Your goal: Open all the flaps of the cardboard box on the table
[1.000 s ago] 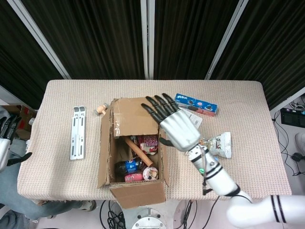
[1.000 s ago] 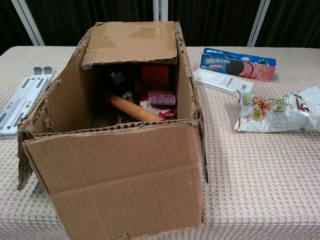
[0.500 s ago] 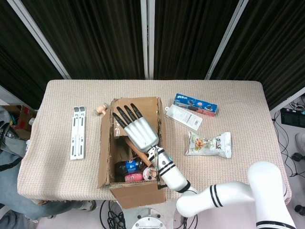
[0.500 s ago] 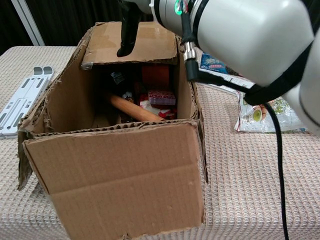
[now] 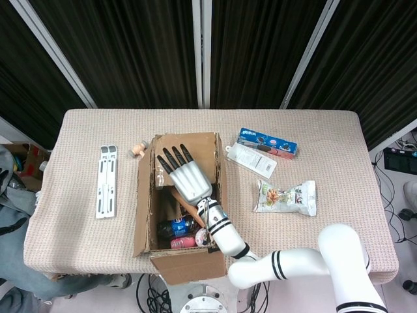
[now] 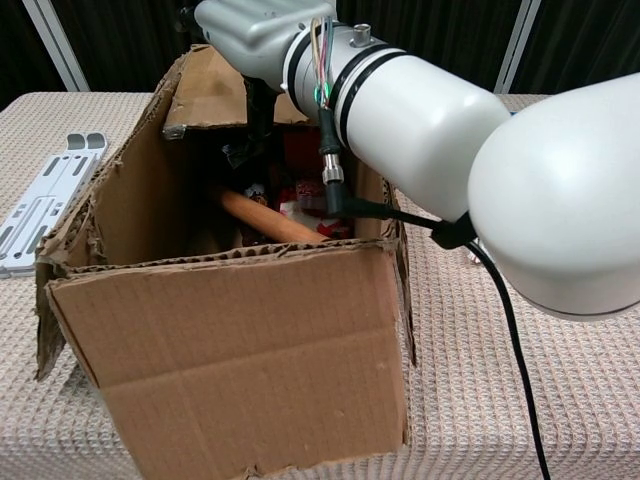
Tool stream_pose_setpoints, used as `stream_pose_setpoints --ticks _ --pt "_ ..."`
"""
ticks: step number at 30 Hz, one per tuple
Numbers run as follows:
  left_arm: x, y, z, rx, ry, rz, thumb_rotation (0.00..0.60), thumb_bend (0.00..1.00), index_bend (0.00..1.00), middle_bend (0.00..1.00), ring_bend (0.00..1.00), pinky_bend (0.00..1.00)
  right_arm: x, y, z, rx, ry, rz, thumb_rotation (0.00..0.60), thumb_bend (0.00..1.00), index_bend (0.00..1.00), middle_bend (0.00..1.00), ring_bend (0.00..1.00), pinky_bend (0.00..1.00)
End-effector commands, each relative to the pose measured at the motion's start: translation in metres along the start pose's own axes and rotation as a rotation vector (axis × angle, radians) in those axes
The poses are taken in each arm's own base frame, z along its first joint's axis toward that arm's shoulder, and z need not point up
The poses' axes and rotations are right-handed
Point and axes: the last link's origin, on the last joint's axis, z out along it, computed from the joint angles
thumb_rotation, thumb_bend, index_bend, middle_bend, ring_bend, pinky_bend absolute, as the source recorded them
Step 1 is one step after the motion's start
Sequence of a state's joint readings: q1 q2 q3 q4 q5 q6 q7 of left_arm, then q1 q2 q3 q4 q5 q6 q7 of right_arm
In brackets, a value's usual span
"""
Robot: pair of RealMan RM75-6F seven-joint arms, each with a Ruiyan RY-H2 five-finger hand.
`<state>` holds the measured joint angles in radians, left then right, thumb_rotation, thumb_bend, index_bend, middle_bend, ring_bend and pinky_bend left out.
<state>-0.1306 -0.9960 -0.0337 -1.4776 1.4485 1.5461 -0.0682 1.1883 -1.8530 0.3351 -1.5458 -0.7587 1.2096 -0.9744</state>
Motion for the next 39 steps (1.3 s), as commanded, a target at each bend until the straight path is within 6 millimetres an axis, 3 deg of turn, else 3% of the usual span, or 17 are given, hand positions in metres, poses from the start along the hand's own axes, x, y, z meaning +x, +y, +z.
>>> stream_pose_setpoints --ticks 1,13,26,31,39 --pt "-0.001 -0.001 0.0 0.001 0.0 0.0 0.519 0.0 0.03 0.05 0.06 0.18 -0.004 0.0 0.004 -0.007 -0.002 -0.017 0.6 0.0 0.0 0.0 0.0 0.0" --pt "0.002 -0.001 0.002 -0.002 0.002 0.011 0.527 0.0 0.03 0.05 0.06 0.18 0.001 0.018 0.022 -0.063 0.034 -0.054 0.6 0.1 0.0 0.0 0.0 0.0" --pt "0.001 0.008 0.007 -0.021 -0.008 0.0 0.528 0.0 0.03 0.05 0.06 0.18 0.055 0.039 0.021 -0.09 0.174 -0.003 0.6 0.15 0.0 0.0 0.0 0.0" --pt "0.002 0.01 0.01 -0.031 -0.019 0.009 0.548 0.0 0.03 0.04 0.06 0.18 0.072 0.052 0.03 -0.097 0.231 -0.037 0.6 0.15 0.0 0.0 0.0 0.0" --pt "0.007 0.015 0.015 -0.041 -0.012 0.024 0.563 0.0 0.03 0.04 0.06 0.18 0.083 0.063 0.057 -0.125 0.282 -0.071 0.6 0.15 0.0 0.0 0.0 0.0"
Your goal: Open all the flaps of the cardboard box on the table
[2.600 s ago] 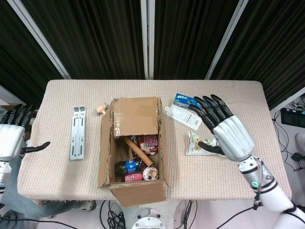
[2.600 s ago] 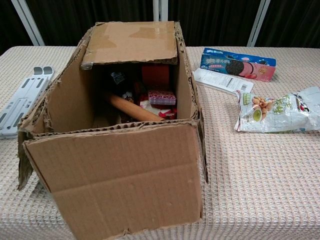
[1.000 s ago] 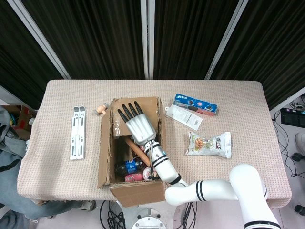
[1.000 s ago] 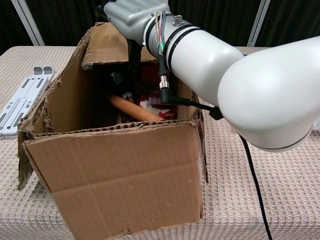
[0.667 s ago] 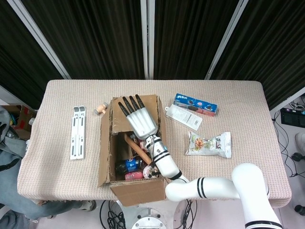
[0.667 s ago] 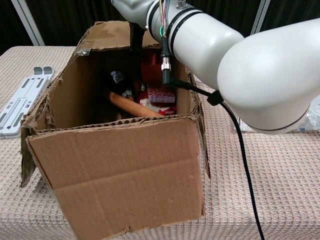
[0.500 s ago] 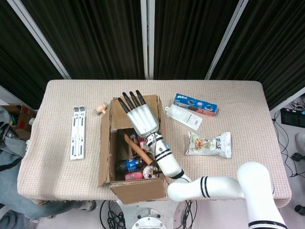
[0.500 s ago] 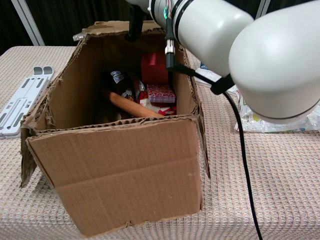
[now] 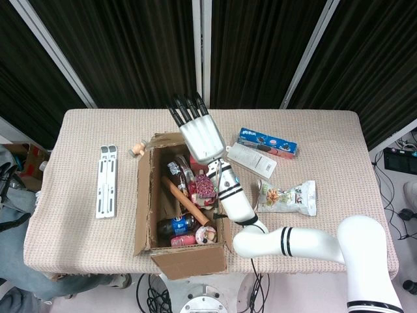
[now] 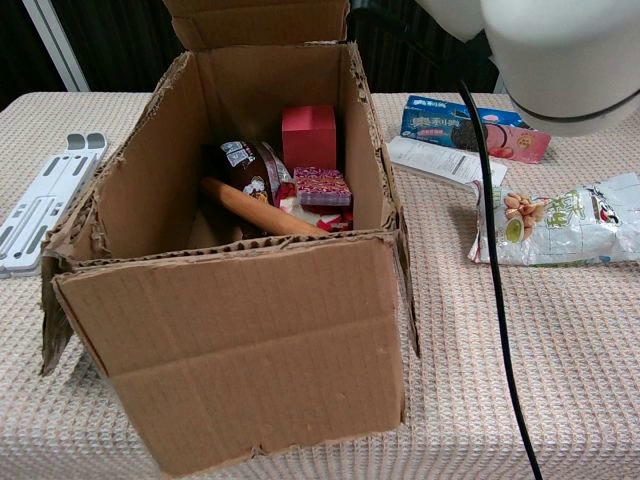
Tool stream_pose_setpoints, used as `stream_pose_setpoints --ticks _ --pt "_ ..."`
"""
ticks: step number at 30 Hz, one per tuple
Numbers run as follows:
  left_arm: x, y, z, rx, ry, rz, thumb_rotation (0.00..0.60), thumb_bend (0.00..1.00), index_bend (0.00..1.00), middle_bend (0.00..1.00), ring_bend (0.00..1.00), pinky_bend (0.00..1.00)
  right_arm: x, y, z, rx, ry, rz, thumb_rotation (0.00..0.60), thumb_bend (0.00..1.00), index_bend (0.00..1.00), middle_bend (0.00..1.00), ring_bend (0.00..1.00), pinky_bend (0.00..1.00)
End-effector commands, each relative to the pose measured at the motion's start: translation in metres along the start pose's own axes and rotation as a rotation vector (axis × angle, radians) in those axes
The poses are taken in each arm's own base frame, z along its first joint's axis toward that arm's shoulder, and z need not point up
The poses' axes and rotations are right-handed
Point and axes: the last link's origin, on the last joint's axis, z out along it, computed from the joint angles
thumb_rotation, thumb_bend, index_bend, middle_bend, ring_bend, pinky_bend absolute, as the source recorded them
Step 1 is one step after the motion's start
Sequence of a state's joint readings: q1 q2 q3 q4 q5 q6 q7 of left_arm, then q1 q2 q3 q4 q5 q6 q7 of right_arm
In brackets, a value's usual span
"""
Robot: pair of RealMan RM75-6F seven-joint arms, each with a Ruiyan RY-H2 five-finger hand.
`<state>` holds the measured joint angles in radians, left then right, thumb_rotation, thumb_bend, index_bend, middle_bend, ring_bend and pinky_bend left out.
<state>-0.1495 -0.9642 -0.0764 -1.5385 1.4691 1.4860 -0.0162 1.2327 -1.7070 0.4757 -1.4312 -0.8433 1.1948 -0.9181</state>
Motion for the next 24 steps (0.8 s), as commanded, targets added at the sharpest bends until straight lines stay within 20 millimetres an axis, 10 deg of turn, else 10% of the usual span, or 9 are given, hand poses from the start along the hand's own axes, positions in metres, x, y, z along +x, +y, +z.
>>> stream_pose_setpoints --ticks 1,24 --pt "0.001 0.002 0.001 -0.007 -0.001 0.01 0.568 0.0 0.03 0.04 0.06 0.18 0.002 0.001 0.017 -0.009 0.04 -0.002 0.6 0.15 0.0 0.0 0.0 0.0" --pt "-0.002 0.006 0.012 0.012 -0.014 0.015 0.584 0.0 0.03 0.04 0.06 0.18 -0.03 0.015 0.08 -0.096 0.088 -0.018 0.6 0.18 0.0 0.0 0.0 0.0"
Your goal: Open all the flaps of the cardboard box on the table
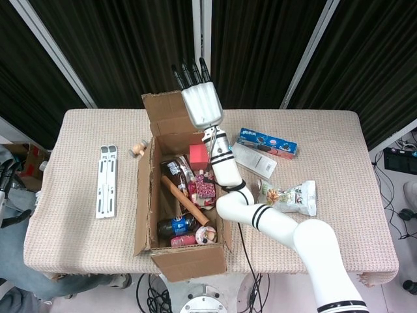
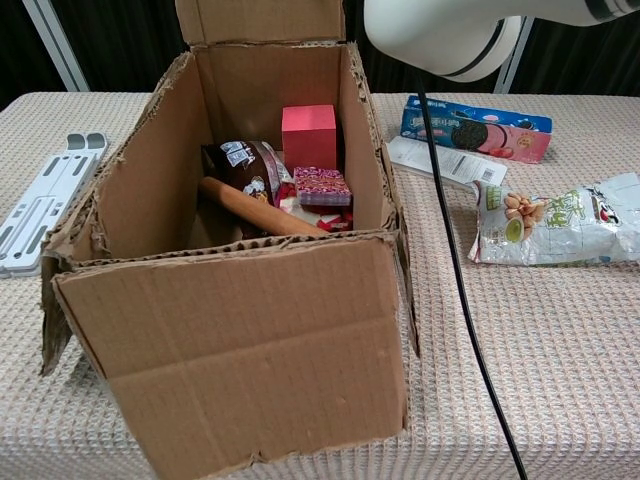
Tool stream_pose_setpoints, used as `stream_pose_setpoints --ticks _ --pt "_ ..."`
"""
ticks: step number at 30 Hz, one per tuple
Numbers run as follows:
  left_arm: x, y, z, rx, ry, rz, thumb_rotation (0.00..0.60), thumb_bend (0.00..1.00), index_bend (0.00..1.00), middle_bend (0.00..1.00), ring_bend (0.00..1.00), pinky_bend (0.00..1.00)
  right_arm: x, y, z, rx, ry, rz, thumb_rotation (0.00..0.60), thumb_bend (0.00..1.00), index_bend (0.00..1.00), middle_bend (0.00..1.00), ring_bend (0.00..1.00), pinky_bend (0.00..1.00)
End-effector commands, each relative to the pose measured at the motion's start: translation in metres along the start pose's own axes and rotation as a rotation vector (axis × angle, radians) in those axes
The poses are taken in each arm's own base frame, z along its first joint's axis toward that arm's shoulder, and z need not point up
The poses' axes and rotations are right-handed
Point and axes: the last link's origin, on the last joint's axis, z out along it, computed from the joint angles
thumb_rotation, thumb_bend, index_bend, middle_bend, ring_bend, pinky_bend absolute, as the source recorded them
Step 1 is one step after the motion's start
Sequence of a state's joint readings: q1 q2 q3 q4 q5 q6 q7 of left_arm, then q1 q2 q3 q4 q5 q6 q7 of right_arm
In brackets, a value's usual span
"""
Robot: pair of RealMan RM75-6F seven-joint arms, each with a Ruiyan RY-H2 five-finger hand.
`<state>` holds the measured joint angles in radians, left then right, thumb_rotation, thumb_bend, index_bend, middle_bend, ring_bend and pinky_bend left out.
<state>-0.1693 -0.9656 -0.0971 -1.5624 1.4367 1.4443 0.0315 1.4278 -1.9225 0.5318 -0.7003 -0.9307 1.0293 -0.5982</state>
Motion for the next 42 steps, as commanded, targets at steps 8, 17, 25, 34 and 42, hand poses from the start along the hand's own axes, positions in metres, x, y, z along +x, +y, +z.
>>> stream_pose_setpoints --ticks 8,17,25,34,42 --pt "-0.005 0.008 0.005 -0.015 -0.005 -0.027 0.583 0.0 0.03 0.04 0.06 0.18 -0.004 0.005 0.002 0.021 0.009 0.049 0.6 0.19 0.0 0.0 0.0 0.0" --pt "-0.001 0.012 0.003 -0.037 0.022 -0.083 0.588 0.0 0.03 0.04 0.06 0.18 0.038 0.076 -0.069 0.069 0.02 0.116 0.6 0.19 0.0 0.0 0.0 0.0" --pt "-0.007 0.012 -0.004 -0.039 -0.018 -0.114 0.58 0.0 0.03 0.04 0.06 0.18 0.086 0.216 -0.199 -0.119 -0.172 0.104 0.6 0.18 0.0 0.0 0.0 0.0" --pt "-0.014 0.016 -0.011 -0.047 -0.02 -0.119 0.465 0.0 0.03 0.06 0.06 0.18 0.081 0.33 -0.332 -0.365 -0.307 0.098 0.6 0.18 0.0 0.0 0.0 0.0" --pt "-0.018 0.022 -0.023 -0.065 -0.06 -0.078 0.403 0.0 0.05 0.06 0.06 0.18 0.054 0.341 -0.426 -0.39 -0.279 0.163 0.6 0.18 0.0 0.0 0.0 0.0"
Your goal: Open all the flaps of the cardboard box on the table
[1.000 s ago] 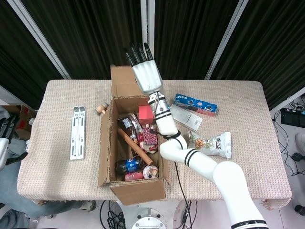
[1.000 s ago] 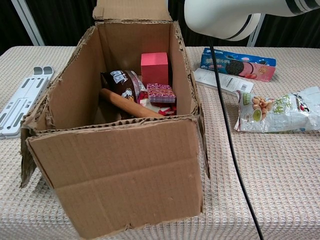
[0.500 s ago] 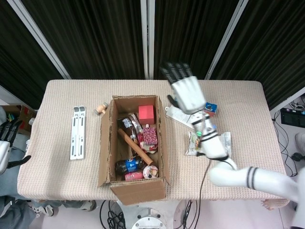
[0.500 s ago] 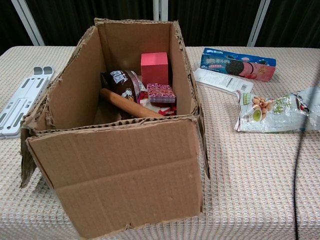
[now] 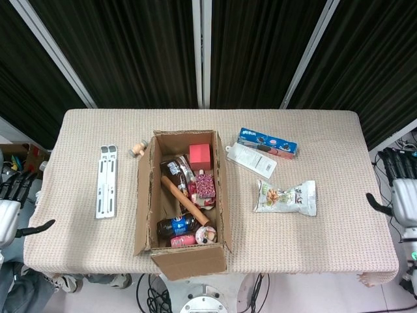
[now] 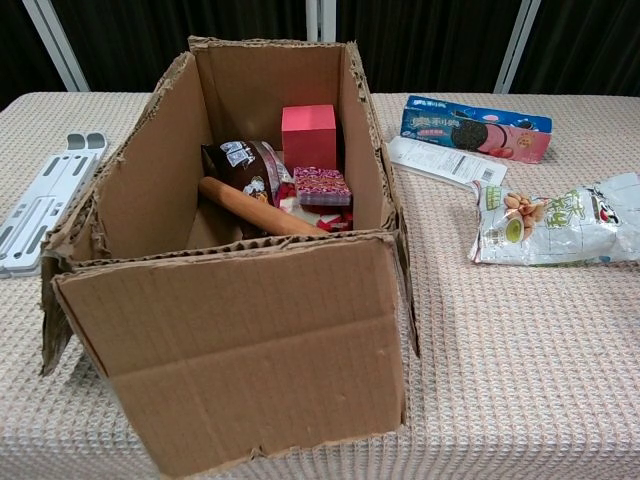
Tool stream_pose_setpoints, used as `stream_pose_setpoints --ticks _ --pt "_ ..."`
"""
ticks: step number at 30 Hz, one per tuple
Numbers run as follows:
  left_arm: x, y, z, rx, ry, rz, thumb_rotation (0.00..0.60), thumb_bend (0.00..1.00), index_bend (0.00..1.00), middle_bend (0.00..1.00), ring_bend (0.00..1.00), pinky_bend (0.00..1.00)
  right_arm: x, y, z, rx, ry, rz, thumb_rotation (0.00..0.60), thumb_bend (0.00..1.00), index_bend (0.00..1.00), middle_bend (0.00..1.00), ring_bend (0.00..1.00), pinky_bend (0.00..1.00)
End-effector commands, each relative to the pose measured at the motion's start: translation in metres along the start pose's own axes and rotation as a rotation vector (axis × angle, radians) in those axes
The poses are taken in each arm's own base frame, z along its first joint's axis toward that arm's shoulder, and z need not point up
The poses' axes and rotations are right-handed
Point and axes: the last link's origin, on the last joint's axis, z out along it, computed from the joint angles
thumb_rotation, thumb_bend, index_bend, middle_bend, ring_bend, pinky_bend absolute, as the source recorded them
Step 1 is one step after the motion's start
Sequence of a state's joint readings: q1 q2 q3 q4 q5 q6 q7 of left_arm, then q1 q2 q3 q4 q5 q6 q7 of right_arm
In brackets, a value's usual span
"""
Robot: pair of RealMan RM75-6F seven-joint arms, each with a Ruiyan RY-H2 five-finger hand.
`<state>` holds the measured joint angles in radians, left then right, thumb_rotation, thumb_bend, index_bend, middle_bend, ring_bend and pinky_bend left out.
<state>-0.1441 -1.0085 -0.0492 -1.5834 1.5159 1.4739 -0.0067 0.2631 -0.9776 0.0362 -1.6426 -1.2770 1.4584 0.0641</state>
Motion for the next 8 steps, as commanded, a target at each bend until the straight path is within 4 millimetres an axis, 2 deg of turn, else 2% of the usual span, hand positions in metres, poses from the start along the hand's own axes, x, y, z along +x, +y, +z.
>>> stream_pose_setpoints --ticks 1,4,8 --pt "-0.002 0.003 -0.004 -0.004 -0.031 0.01 0.4 0.0 0.05 0.06 0.06 0.18 -0.029 0.024 -0.053 0.012 0.012 0.007 0.6 0.18 0.0 0.0 0.0 0.0" --pt "-0.004 0.005 -0.004 -0.008 -0.048 0.01 0.396 0.0 0.05 0.06 0.06 0.18 -0.036 0.025 -0.065 0.022 0.024 -0.007 0.6 0.18 0.0 0.0 0.0 0.0" --pt "-0.006 0.008 -0.003 -0.022 -0.038 0.008 0.395 0.01 0.05 0.06 0.06 0.18 -0.036 0.024 -0.066 0.032 0.044 0.003 0.6 0.18 0.0 0.0 0.0 0.0"
